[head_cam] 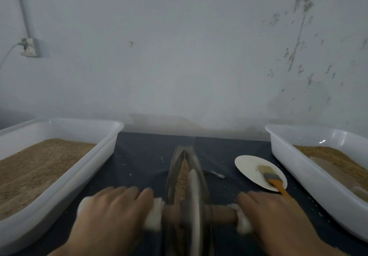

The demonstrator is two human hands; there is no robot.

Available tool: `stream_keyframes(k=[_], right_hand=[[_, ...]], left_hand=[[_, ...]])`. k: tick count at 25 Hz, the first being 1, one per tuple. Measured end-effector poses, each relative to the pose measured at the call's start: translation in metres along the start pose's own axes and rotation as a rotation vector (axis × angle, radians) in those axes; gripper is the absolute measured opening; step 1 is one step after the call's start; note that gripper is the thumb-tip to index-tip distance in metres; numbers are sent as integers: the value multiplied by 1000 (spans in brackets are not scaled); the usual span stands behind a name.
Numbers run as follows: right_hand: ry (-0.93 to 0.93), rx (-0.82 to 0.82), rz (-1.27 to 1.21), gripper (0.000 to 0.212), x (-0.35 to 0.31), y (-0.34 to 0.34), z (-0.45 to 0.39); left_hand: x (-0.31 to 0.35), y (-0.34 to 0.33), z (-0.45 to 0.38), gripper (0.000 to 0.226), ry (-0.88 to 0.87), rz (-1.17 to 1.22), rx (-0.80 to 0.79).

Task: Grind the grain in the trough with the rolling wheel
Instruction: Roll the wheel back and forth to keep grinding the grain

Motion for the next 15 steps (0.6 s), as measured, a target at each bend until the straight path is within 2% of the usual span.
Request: stream_keyframes(k=[2,5,7,11,13,15], right_hand=[[49,-111,-26,25,-5,0,8],[-18,-21,32,36,-3,-4,0],[-57,59,76,32,12,-12,-27],[-206,75,149,22,46,-12,-91],[-188,57,122,22,42,-14,-86],[-107,47,106,27,22,-10,-54]], left_hand=[[-2,6,15,47,-36,15,-33],[-3,-10,-16,39,105,-176,-195],[-15,-34,-56,26,244,-233,-177],[-28,-61,-119,13,326,-269,-112],[-27,-61,-109,14,315,-221,-115],[-24,-51,-69,26,273,-188,-119]])
Point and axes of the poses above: each hand's wrist, its own z-axis away from the middle knuckle, its own y-axis out of the back of the hand, x = y × z, the point moved 5 cm from there along -z, towards the middle knuckle, and after that the axes turned 15 degrees about y, right-handed, at the moved point
